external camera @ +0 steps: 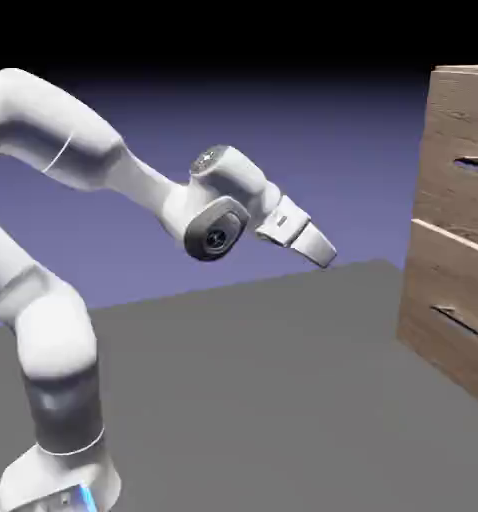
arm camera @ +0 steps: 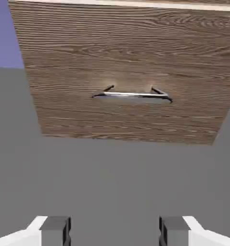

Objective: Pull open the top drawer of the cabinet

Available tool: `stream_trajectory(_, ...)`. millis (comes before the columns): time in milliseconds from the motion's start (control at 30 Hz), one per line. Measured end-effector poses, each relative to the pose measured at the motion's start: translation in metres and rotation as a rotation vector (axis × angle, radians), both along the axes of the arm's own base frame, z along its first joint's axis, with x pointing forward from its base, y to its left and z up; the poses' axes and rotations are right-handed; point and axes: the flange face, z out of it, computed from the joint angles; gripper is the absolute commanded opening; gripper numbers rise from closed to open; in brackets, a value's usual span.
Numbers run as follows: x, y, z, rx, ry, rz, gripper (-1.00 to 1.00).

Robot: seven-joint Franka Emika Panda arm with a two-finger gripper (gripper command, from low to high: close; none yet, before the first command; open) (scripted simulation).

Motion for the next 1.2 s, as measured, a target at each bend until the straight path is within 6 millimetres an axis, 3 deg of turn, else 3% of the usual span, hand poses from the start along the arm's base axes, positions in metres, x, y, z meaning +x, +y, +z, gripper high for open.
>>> stream_trajectory(267,-0.018,-0.057,0.108,-0.058,-0.192,-0.108,0.0)
stream_trajectory(533,-0.055,-0.072,0.201,-0.172,-0.381,-0.154,0.0)
stream_trajectory(700,-0.074,-0.059,0.248,-0.279,-0.489,-0.15,0.0)
stream_trajectory(900,-0.082,-0.025,0.289,-0.445,-0.599,-0.113,0.0)
stream_trajectory(1067,-0.07,0.013,0.308,-0.608,-0.665,-0.057,0.0)
stream_trajectory(1200,-0.045,0.043,0.311,-0.747,-0.699,0.003,0.0)
